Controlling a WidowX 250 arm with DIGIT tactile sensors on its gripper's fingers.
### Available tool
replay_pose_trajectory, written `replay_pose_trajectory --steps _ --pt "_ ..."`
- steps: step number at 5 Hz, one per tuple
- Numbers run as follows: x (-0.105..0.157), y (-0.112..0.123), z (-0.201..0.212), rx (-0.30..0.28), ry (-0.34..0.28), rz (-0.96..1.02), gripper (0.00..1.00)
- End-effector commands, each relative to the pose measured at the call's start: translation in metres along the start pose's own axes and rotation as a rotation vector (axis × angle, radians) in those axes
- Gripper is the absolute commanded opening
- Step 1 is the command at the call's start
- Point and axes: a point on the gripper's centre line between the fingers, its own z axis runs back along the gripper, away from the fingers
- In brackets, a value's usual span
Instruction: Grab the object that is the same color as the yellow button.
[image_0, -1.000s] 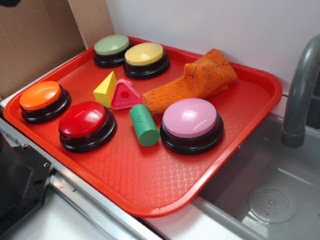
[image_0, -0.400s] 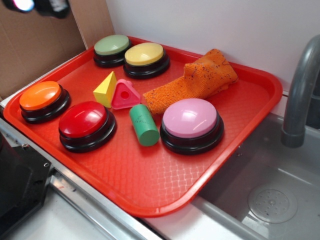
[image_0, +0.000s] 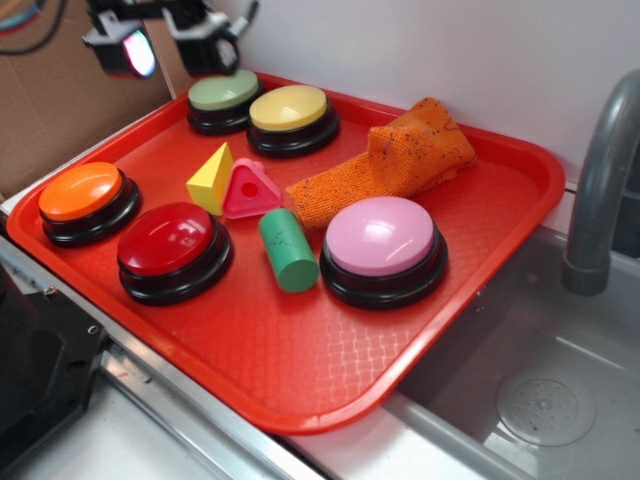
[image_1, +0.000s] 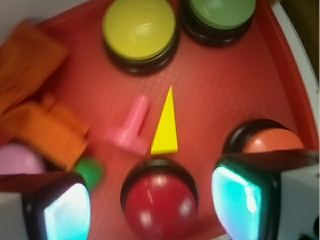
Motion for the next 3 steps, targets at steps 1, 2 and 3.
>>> replay_pose_trajectory --steps 1,2,3 --pt "0.022 0.018 -0.041 -0.021 -0.022 0.115 1.0" --pt "0.025 0.029 -0.053 -0.018 0.0 0.163 1.0" --pt "0.028 0.04 -0.063 0.01 0.012 0.2 1.0"
